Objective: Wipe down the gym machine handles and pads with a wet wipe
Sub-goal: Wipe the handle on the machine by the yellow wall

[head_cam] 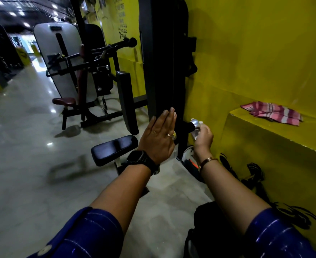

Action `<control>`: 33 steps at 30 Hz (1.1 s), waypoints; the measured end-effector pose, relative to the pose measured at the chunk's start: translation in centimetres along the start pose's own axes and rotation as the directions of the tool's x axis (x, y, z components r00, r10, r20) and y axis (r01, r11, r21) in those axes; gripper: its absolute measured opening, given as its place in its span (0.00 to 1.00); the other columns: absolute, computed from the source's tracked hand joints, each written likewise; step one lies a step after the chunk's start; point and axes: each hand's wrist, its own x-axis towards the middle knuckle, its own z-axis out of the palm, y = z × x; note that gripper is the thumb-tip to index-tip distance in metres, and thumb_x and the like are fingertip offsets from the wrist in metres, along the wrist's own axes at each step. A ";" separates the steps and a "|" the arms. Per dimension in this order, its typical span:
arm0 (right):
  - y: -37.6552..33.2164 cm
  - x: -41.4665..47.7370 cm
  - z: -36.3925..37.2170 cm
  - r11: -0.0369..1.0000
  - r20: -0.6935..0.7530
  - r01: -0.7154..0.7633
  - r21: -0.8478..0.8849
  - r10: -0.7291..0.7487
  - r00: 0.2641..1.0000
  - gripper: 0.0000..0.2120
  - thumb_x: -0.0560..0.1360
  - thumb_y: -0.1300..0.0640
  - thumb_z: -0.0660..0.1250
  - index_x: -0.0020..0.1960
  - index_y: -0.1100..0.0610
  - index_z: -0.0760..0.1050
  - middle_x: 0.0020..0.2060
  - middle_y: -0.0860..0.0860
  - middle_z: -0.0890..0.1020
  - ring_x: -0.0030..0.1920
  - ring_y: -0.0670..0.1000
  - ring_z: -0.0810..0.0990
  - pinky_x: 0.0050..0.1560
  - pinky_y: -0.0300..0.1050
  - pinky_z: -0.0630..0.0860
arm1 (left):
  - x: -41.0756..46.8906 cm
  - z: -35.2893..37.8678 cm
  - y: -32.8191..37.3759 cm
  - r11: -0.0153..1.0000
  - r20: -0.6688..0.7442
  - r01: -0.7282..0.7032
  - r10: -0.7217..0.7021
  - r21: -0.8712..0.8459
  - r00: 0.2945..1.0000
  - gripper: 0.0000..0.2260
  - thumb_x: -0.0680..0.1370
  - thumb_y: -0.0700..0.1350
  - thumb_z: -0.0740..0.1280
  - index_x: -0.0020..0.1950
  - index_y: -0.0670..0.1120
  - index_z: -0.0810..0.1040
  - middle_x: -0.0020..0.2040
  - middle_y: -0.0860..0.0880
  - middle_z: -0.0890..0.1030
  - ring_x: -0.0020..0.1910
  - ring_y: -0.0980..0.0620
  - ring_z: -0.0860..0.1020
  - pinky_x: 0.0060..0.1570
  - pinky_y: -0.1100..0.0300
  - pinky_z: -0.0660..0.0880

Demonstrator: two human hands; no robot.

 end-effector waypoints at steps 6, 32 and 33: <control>-0.7 -1.9 -0.6 0.966 -0.061 0.249 -0.070 -0.254 0.965 0.13 0.81 0.64 0.56 0.61 0.65 0.76 0.53 0.51 0.79 0.52 0.46 0.76 0.47 0.25 0.71 | 0.0 0.0 0.1 1.000 -0.007 -0.002 0.002 0.003 1.000 0.29 0.77 0.49 0.53 0.77 0.39 0.56 0.77 0.43 0.56 0.78 0.47 0.37 0.76 0.50 0.38; 0.0 -11.3 -0.5 0.720 0.337 0.599 -0.350 -0.500 0.798 0.22 0.76 0.59 0.56 0.69 0.58 0.72 0.61 0.54 0.80 0.58 0.54 0.79 0.58 0.46 0.75 | -0.2 0.2 -0.8 0.993 0.007 -0.081 0.082 -0.088 0.997 0.30 0.77 0.50 0.59 0.76 0.36 0.61 0.77 0.42 0.57 0.78 0.46 0.36 0.76 0.51 0.35; 0.1 -11.9 -0.5 0.735 0.305 0.579 -0.352 -0.494 0.814 0.22 0.76 0.59 0.55 0.69 0.57 0.72 0.61 0.54 0.80 0.57 0.55 0.80 0.57 0.49 0.77 | -0.5 0.1 -1.2 0.987 0.003 -0.112 0.113 -0.114 0.994 0.31 0.77 0.51 0.61 0.76 0.36 0.61 0.78 0.42 0.56 0.78 0.46 0.36 0.76 0.51 0.35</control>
